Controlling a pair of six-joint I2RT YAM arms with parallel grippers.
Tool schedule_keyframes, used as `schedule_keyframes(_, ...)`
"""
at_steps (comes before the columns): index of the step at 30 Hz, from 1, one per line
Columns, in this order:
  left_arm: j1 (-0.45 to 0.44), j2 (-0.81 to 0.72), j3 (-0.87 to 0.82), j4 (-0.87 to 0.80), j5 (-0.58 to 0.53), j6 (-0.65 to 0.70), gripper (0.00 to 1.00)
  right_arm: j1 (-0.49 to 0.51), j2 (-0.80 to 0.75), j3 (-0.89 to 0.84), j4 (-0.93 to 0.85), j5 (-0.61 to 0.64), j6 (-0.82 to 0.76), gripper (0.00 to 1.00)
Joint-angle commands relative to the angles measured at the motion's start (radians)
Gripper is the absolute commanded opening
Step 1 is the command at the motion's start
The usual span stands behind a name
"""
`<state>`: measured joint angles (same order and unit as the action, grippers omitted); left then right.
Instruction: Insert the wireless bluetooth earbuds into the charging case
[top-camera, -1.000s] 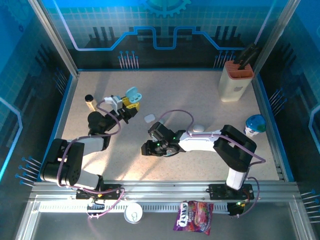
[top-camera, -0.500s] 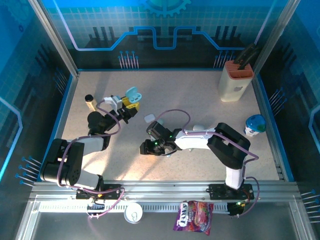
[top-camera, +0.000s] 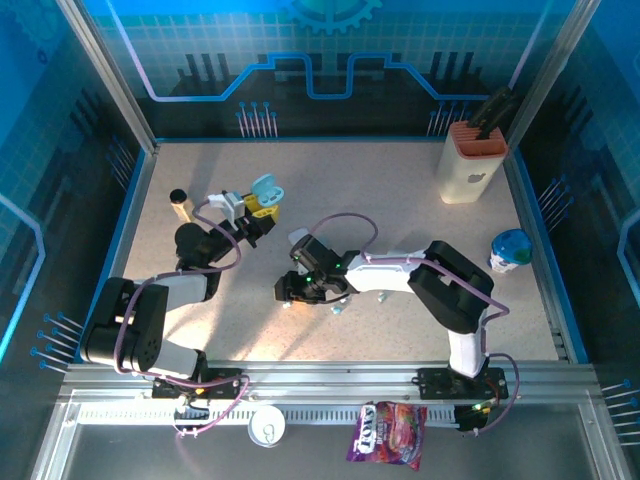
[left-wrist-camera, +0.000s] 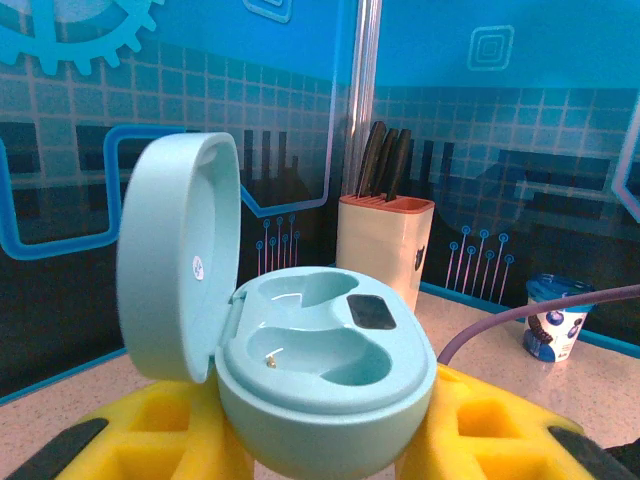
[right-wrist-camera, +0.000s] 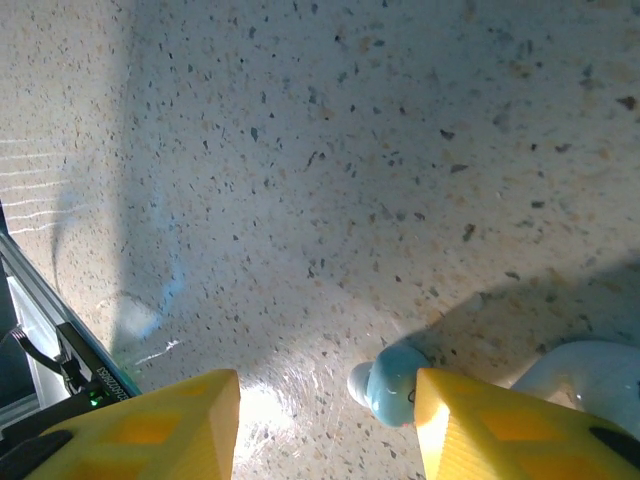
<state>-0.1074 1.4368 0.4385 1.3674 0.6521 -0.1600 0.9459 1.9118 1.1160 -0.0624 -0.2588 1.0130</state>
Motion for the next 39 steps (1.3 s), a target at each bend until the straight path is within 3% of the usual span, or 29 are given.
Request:
schedule_keyframes(1,0.012,-0.032,0.014,0.034,0.021,-0.015,0.24,0.002,0.038,0.021,-0.102,0.018,-0.029,0.49)
schedule_keyframes(12,0.013,-0.035,0.015,0.035,0.021,-0.013,0.24,0.059,-0.007,0.081,-0.238,0.168,-0.088,0.51)
schedule_keyframes(19,0.015,-0.036,0.033,0.035,0.021,-0.024,0.24,0.063,0.028,0.086,-0.199,0.139,-0.073,0.52)
schedule_keyframes(39,0.020,-0.034,0.031,0.034,0.023,-0.026,0.24,0.056,0.070,0.107,-0.139,0.090,-0.065,0.34)
